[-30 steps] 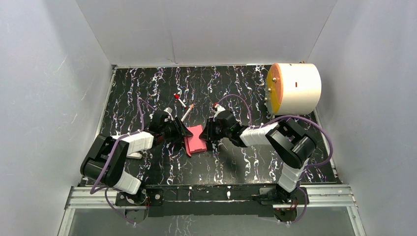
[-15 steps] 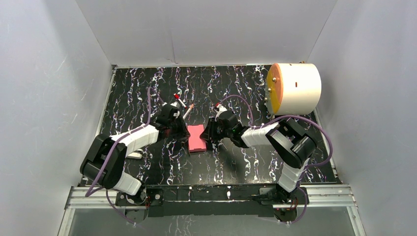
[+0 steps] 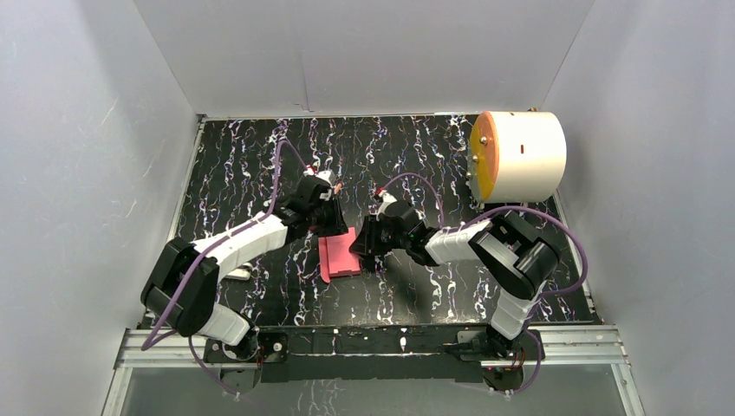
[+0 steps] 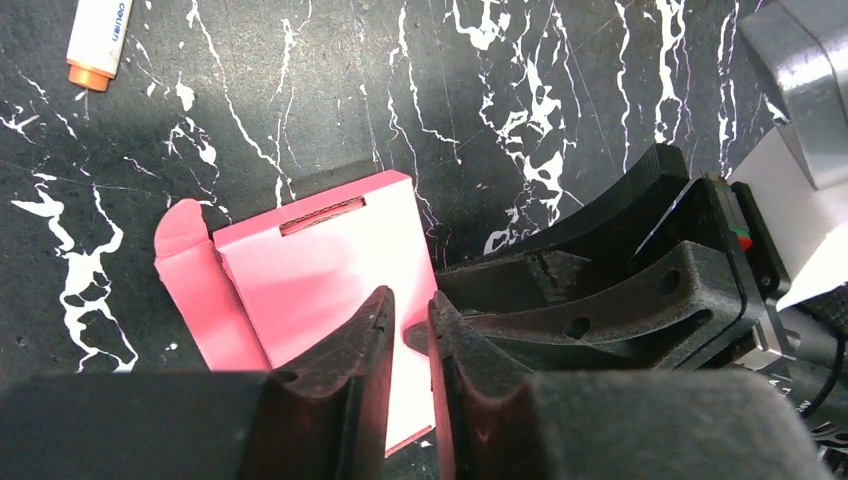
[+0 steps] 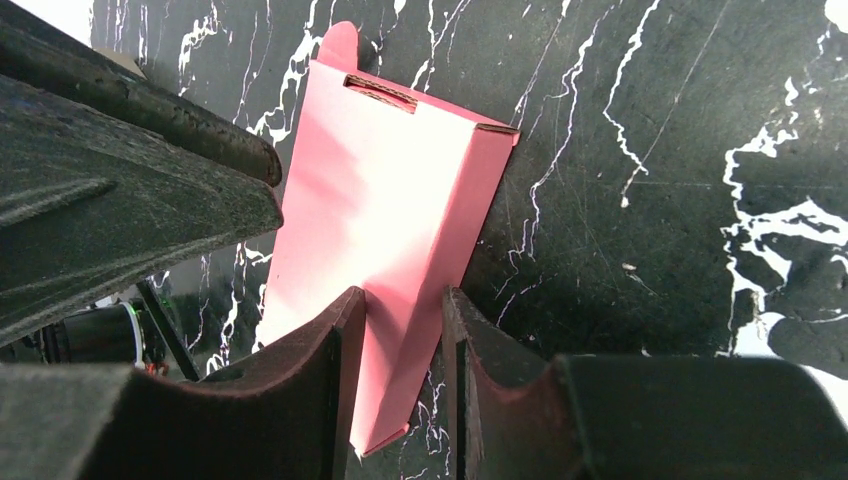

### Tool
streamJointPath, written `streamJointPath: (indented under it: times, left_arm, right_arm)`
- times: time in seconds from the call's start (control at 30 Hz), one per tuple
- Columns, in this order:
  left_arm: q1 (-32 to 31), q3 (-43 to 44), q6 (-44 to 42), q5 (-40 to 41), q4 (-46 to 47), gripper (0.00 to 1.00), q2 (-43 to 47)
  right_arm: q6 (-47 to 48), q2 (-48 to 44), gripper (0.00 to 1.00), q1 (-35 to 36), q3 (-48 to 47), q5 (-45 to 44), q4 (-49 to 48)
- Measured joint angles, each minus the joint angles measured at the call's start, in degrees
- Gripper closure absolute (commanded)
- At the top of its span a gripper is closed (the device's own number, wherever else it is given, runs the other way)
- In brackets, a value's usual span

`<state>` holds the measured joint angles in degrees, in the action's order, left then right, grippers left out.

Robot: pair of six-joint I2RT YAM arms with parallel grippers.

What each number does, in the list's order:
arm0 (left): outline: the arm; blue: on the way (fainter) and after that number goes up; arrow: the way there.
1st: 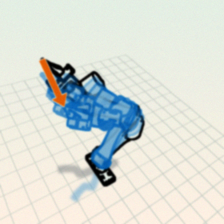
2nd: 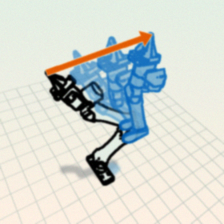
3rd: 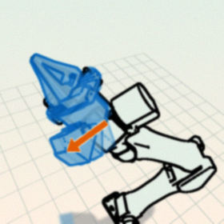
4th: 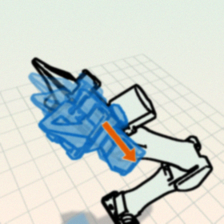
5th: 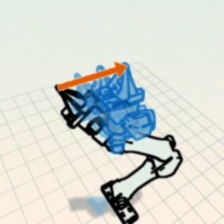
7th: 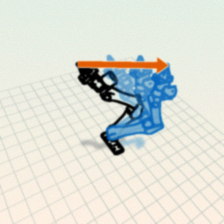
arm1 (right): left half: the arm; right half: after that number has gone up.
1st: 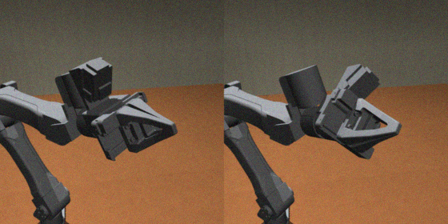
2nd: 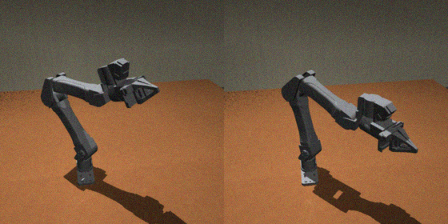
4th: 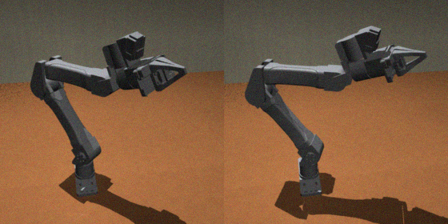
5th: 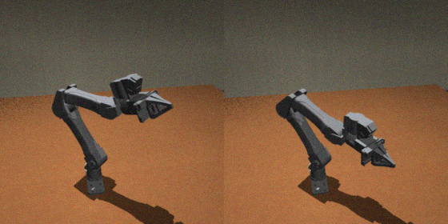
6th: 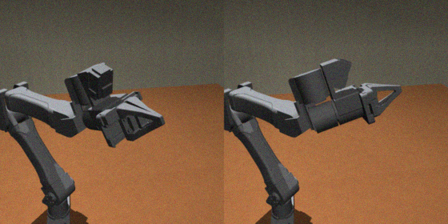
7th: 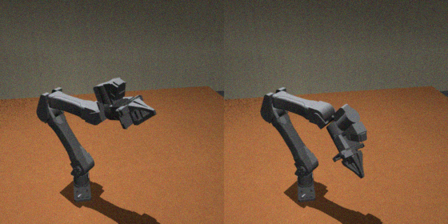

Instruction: Fold the paper box

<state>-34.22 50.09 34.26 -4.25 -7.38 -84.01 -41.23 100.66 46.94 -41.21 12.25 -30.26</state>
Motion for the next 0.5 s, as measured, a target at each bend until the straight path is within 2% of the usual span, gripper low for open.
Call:
streamJointPath:
  times: [0.17,0.4,0.5]
  left_arm:
    - [2.4,-2.62,2.16,-1.51,1.42,0.61,2.1]
    - [13.31,-14.14,7.85,-6.82,5.53,0.6,11.98]
    - [15.54,-17.62,9.75,-8.92,7.41,0.63,12.98]
  right_arm:
    - [-0.39,-0.46,0.64,-0.11,1.11,-0.07,-0.83]
    - [-1.29,-0.57,0.68,-0.81,2.73,0.98,-3.34]
    - [-1.6,-0.57,0.68,-0.85,2.75,1.42,-3.39]
